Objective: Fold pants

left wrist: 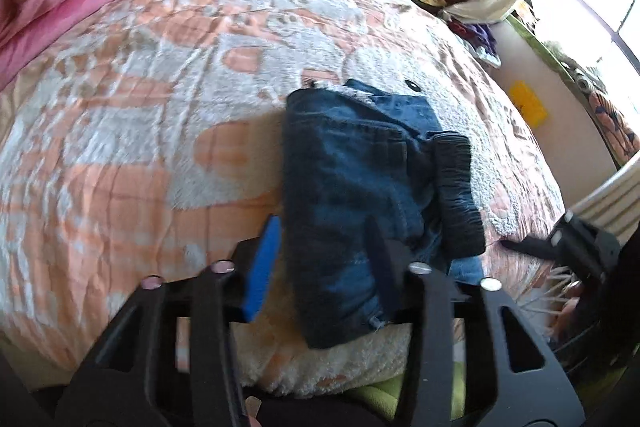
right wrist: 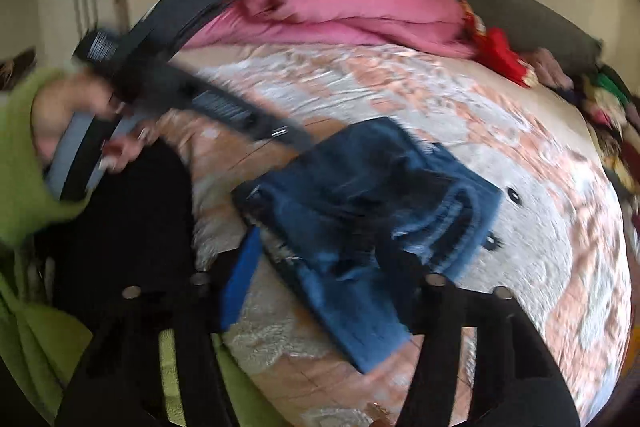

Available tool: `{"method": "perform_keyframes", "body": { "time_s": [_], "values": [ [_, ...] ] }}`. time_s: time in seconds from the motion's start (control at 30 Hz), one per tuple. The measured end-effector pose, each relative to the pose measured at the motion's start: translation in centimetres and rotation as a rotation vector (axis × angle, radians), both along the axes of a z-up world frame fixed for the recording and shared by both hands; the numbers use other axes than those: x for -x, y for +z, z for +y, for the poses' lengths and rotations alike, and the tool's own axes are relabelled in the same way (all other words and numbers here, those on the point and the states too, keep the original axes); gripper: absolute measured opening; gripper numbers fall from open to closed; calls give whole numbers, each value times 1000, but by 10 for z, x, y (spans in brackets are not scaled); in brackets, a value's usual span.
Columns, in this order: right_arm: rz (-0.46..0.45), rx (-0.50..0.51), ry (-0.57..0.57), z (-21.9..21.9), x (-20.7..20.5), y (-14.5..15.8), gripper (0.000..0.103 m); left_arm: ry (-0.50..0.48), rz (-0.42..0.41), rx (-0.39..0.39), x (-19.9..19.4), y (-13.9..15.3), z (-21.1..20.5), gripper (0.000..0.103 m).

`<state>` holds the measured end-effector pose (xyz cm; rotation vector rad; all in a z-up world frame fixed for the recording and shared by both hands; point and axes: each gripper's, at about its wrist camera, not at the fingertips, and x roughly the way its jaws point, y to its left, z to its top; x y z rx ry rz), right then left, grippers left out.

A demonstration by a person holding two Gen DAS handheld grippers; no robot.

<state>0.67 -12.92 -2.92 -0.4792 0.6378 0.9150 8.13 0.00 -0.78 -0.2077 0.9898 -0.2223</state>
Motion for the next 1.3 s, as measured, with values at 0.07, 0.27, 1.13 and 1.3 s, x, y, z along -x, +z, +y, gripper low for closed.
{"method": "perform_keyframes", "body": {
  "time_s": [0.07,0.27,1.13,1.3],
  "values": [
    [-6,21,30,8,2,-6,43,-20,7,-18,-10,0,-6,31],
    [-15,62,63,23,-5,-18,43,-78,46,-20,-37,-8,-21,31],
    [100,49,119,28,1,-46,13,-57,14,-7,-43,-27,-20,37],
    [116,-22,82,16,-5,-21,35,-48,-10,-21,-38,-21,-19,40]
  ]
}}
